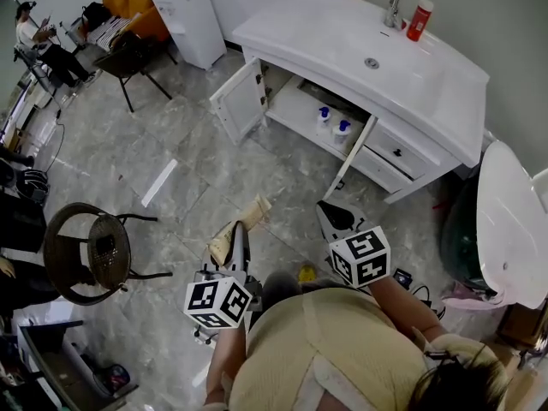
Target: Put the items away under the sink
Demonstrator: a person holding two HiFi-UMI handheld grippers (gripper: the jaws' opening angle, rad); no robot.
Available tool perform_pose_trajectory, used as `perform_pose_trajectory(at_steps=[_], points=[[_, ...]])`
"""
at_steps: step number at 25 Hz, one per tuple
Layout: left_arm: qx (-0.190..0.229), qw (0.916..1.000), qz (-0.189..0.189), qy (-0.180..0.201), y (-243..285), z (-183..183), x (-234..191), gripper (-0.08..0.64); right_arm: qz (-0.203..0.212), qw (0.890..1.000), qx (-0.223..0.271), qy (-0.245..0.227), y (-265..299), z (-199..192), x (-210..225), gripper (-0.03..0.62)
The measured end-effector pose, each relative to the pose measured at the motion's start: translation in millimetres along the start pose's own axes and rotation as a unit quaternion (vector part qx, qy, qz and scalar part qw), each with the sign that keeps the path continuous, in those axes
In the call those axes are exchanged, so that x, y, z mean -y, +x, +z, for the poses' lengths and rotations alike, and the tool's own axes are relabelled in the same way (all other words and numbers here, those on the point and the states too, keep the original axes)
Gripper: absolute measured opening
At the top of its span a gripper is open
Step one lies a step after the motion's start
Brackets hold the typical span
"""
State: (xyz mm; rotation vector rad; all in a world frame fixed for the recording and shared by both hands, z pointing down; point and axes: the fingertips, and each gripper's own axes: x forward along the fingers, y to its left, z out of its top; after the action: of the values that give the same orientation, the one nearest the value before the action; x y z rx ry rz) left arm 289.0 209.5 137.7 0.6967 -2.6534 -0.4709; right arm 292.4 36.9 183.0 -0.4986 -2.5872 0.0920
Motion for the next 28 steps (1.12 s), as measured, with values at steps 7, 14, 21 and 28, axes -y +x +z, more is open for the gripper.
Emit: perform_pose_trajectory(at_steps=[7,14,21,28], points=[[-0.004,1.0,0.007,0.002,11.3,2.7,-2.3,0.072,0.004,1.0,-0.006,0.01,12.9,-1.3,6.8,0.026],[-0.006,0.9998,0.02,-0.004,21.7,4.8,-17.7,0.072,0.01,1.0,-0.02,0.012,31.9,-3.4,6.0,0.026],[-0.019,0.9998,0.005,-0.009,48.6,7.9,-34.0,0.072,-0.002,1.0,-0.024,0.006,50.4,4.6,9.0,0.026],[-0.025,0.9993,-0.03,0.0,80.3,33.9,-56.9,0.072,-0.029,0.999,-0.017,0.014,84.8,28.9,10.8,0.026]])
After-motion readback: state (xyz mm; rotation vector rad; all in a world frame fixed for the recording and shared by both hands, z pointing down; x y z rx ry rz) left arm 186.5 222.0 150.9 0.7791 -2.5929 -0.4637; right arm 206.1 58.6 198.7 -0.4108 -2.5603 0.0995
